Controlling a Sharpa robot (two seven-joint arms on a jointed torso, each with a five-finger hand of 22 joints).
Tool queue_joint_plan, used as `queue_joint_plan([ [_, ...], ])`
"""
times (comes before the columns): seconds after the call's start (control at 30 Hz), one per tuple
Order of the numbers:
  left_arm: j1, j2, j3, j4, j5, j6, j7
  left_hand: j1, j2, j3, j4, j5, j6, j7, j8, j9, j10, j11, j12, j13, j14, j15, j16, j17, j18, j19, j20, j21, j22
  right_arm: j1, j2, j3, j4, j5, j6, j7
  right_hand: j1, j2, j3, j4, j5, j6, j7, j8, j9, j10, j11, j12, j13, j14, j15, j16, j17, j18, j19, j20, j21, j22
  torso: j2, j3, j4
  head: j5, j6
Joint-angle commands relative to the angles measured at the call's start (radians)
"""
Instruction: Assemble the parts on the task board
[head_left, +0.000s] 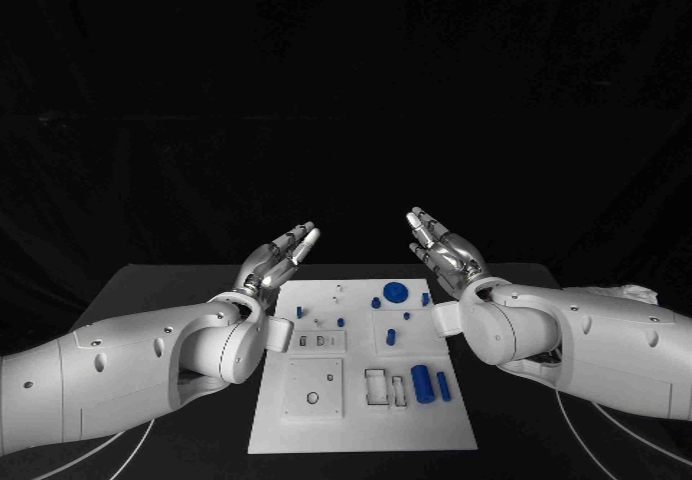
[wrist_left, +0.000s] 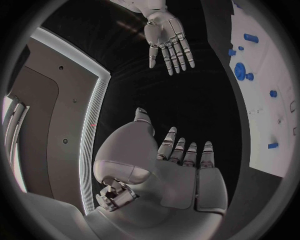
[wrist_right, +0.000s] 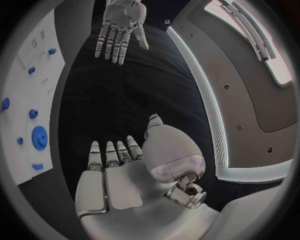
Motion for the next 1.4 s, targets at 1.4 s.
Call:
queue_joint_plan([
  [1.4,0.089,-0.156,-0.016,0.112,-0.218,0.286,-0.02,-0.208,-0.45,0.002,0.014,0.005,-0.397,-0.195,-0.034,-0.039,-0.018,0.041,-0.177,-0.026,0.001,0.044,-0.004,-0.002,0.008,-0.007,0.079,-0.004,-0.027,0.148,-0.127,-0.033,0.046,-0.461,0.246,-0.154,0.152,-0.105,-0.031,-0.019,-0.116,0.218,0.087,0.07,0.026,0.195,0.209,0.35,0.061,0.381,0.206,0.143,0.127,0.017,0.602,0.182,0.243,0.106,0.095,-0.0049,0.021,0.005,-0.117],
])
